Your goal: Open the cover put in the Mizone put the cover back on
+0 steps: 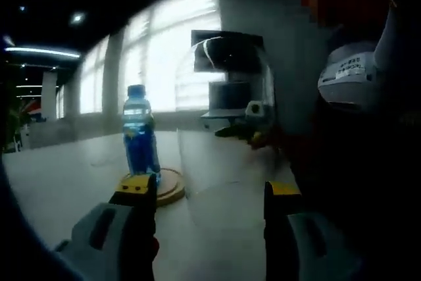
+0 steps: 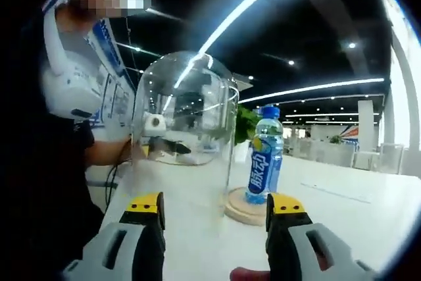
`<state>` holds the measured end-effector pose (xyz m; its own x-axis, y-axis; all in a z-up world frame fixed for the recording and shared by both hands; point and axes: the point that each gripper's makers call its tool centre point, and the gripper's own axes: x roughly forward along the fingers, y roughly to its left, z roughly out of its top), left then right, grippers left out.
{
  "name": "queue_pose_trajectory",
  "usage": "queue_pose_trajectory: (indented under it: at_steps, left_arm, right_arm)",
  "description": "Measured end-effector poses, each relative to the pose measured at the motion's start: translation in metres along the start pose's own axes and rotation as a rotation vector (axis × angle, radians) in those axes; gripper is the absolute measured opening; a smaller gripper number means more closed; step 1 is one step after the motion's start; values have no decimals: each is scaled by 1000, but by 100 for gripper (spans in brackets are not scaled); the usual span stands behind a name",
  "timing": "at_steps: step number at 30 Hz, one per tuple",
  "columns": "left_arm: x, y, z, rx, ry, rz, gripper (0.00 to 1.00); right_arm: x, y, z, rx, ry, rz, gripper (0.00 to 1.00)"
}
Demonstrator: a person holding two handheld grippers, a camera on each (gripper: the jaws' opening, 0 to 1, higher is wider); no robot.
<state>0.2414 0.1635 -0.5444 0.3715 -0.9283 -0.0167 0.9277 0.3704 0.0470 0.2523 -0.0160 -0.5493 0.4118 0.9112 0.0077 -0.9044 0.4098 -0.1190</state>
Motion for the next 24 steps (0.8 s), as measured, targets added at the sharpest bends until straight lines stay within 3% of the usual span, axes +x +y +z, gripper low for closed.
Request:
queue_pose_trajectory:
  at_steps: [11, 21, 24]
  left_arm:
    - [17, -4, 4, -35, 7, -22, 64]
    - [33, -10, 3, -92, 19, -79, 63]
    - [37, -14, 3, -108, 27, -98, 63]
  right_arm:
    - [21, 15, 9, 74, -50, 88, 69]
    - [32, 26, 10, 92, -57, 170, 69]
    - [33, 31, 12, 82, -74, 199, 65]
